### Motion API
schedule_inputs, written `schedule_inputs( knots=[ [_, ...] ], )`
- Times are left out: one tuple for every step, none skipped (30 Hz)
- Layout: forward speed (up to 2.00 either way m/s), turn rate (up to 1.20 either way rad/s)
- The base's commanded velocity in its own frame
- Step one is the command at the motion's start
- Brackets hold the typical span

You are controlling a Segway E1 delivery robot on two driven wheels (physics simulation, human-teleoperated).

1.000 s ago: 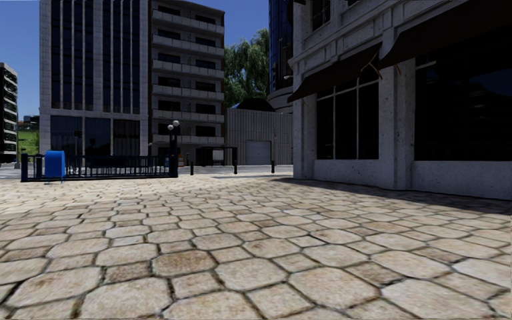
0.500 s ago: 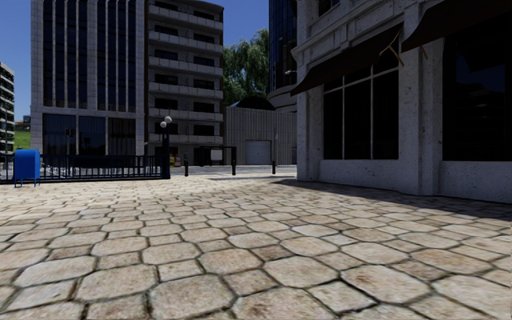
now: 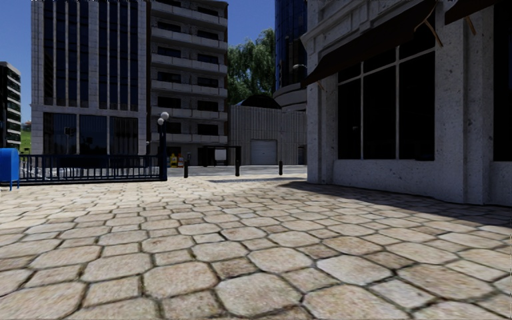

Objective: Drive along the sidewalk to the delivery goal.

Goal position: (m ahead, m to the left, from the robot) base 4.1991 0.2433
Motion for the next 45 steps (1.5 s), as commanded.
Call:
schedule_inputs(
  knots=[
    [2.00, 0.38],
    [2.00, 0.38],
    [2.00, 0.38],
    [2.00, 0.38],
    [2.00, 0.38],
    [2.00, 0.38],
    [2.00, 0.38],
    [2.00, 0.38],
    [2.00, 0.38],
    [2.00, 0.38],
    [2.00, 0.38],
    [2.00, 0.38],
    [2.00, 0.38],
    [2.00, 0.38],
    [2.00, 0.38],
    [2.00, 0.38],
    [2.00, 0.38],
    [2.00, 0.38],
    [2.00, 0.38],
    [2.00, 0.38],
    [2.00, 0.38],
    [2.00, 0.38],
    [2.00, 0.38],
    [2.00, 0.38],
    [2.00, 0.38],
    [2.00, 0.38],
    [2.00, 0.38],
    [2.00, 0.00],
    [2.00, 0.00],
    [2.00, 0.00],
    [2.00, 0.00],
    [2.00, 0.00],
    [2.00, 0.00],
    [2.00, 0.00],
    [2.00, 0.00],
    [2.00, 0.00],
    [2.00, 0.00],
    [2.00, 0.00],
    [2.00, 0.00],
    [2.00, 0.00],
    [2.00, 0.00],
    [2.00, 0.00],
    [2.00, 0.00],
    [2.00, 0.00],
    [2.00, 0.00]
  ],
)
